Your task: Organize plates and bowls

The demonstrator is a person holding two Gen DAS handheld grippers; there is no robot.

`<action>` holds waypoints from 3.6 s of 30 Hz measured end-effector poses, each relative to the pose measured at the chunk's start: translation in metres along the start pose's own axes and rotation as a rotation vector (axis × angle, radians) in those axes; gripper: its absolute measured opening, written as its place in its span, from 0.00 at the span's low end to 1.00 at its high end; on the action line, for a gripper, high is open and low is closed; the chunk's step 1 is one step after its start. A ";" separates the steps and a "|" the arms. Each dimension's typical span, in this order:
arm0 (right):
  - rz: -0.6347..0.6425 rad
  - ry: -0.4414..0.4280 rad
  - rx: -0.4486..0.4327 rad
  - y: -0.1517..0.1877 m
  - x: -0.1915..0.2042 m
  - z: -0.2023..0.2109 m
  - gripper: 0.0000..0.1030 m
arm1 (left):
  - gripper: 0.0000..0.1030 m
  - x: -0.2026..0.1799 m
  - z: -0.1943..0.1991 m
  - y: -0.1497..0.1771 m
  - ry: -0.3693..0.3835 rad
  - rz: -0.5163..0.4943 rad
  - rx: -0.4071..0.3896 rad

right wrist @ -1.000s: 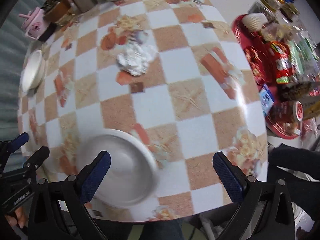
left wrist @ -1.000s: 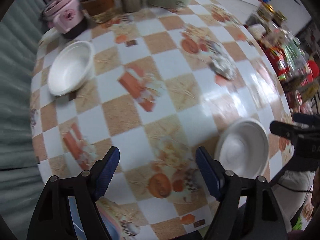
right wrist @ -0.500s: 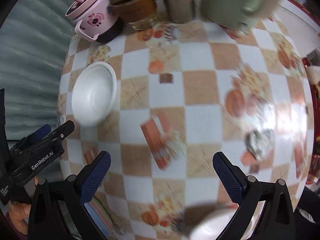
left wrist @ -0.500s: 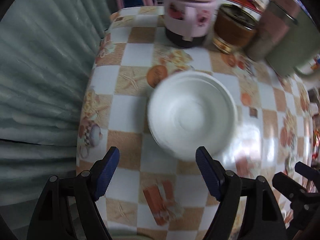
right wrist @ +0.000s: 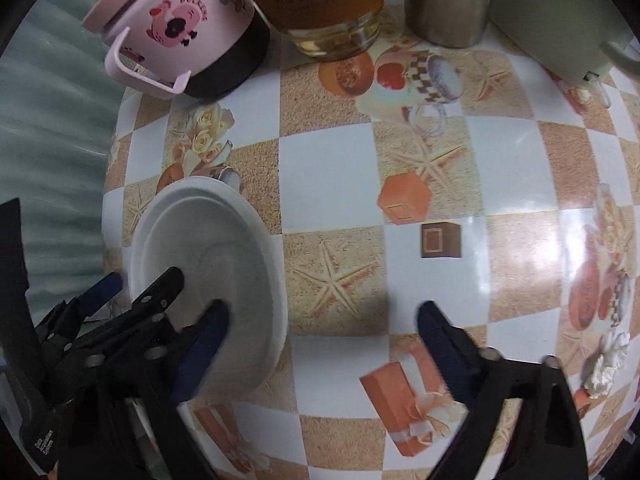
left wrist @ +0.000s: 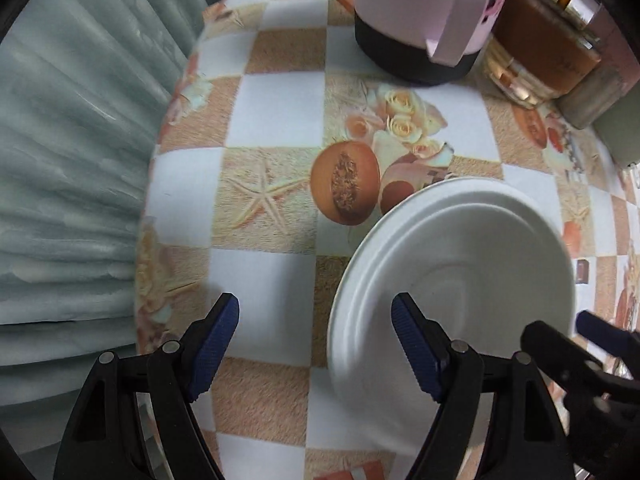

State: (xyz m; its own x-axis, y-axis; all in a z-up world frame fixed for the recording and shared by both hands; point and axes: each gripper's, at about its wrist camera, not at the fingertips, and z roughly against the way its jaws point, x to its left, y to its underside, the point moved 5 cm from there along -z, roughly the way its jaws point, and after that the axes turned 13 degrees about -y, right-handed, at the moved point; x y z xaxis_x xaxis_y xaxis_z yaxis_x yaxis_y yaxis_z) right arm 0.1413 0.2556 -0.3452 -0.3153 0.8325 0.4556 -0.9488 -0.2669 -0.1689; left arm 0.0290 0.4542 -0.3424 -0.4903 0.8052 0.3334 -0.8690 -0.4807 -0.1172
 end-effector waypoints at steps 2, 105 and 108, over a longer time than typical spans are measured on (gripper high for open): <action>-0.009 -0.011 0.007 0.000 -0.001 -0.007 0.60 | 0.76 -0.002 -0.001 -0.002 0.029 0.008 0.001; 0.024 0.001 0.281 0.343 -0.294 0.248 0.99 | 0.77 -0.280 0.265 0.347 -0.057 -0.532 0.033; 0.025 0.002 0.281 0.343 -0.294 0.248 0.99 | 0.77 -0.278 0.265 0.348 -0.056 -0.533 0.033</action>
State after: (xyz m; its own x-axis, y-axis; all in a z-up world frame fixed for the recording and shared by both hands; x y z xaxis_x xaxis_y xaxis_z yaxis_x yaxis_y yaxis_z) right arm -0.0967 -0.2010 -0.3201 -0.3388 0.8247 0.4529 -0.9089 -0.4112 0.0688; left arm -0.1198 -0.0287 -0.2282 0.0235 0.9212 0.3883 -0.9936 -0.0214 0.1109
